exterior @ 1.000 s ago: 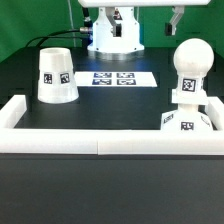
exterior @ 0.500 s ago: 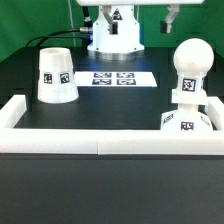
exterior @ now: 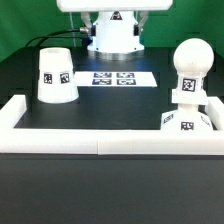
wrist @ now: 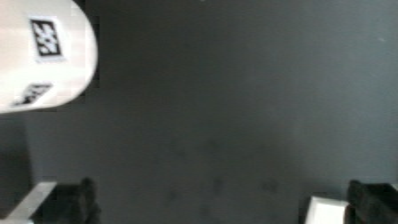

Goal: Assemble lamp

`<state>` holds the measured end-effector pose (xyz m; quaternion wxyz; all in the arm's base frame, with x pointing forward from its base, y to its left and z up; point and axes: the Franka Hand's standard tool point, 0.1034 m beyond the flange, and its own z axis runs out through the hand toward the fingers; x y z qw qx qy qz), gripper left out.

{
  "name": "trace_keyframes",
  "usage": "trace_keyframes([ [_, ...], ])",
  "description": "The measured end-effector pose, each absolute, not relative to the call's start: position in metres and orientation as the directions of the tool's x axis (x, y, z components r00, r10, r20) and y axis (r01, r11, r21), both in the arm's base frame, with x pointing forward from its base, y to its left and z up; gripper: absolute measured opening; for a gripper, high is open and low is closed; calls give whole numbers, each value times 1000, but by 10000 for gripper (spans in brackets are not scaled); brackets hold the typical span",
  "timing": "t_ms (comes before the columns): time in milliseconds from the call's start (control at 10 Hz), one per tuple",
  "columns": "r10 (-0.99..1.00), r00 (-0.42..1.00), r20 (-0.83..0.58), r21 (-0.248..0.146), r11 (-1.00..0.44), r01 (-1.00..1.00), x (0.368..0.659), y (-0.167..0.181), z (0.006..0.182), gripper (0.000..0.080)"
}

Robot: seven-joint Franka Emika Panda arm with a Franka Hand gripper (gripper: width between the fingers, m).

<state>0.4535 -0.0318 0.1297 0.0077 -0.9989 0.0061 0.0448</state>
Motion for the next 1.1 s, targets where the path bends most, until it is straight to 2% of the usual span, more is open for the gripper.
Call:
trace_keyframes([
  [600,7,996,-92,-17,-1000,5,451,-32,128,698],
  [800,53,994,-94,-24,-998,51,427,-48,122,698],
  [1100,121,988,-94,-34,-992,118,413,-75,116,698],
])
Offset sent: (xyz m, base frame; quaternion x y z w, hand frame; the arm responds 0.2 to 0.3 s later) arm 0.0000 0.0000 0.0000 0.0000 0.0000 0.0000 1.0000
